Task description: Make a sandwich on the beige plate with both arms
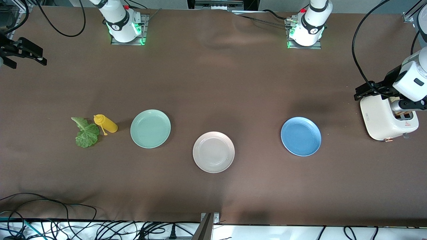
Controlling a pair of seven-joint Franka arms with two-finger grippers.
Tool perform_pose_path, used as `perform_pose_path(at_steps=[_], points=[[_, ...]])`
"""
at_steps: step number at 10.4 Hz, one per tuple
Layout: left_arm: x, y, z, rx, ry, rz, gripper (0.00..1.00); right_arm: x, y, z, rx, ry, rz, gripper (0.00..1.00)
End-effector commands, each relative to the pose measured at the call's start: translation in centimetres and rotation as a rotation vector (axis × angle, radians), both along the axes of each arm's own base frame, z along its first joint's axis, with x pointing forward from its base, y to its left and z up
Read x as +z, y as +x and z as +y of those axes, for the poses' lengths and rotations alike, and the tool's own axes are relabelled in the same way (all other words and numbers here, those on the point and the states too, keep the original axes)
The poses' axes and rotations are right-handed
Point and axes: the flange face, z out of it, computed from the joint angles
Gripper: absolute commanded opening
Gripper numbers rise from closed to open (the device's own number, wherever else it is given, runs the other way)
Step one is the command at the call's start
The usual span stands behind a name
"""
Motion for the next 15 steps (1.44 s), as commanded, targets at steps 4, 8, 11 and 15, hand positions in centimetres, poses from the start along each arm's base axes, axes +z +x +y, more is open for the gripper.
perform_pose_path(at_steps=[4, 8, 11, 15], points=[[0.8, -0.1, -0.5, -0.023, -0.027, -0.007, 1.0, 0.9, 0.0, -0.3, -0.016, -0.004, 0.003, 1.0], [1.9, 0.2, -1.4, -0.039, -0.025, -0.03, 1.0, 0.8, -0.1, -0.3, -0.014, -0.003, 0.014, 1.0], [1.9, 0.1, -1.4, -0.04, -0.026, -0.029, 1.0, 0.8, -0.1, -0.3, -0.014, -0.003, 0.012, 1.0], [1.8, 0.2, -1.0, -0.031, -0.025, -0.027, 1.0, 0.8, -0.1, -0.3, -0.014, -0.005, 0.011, 1.0]])
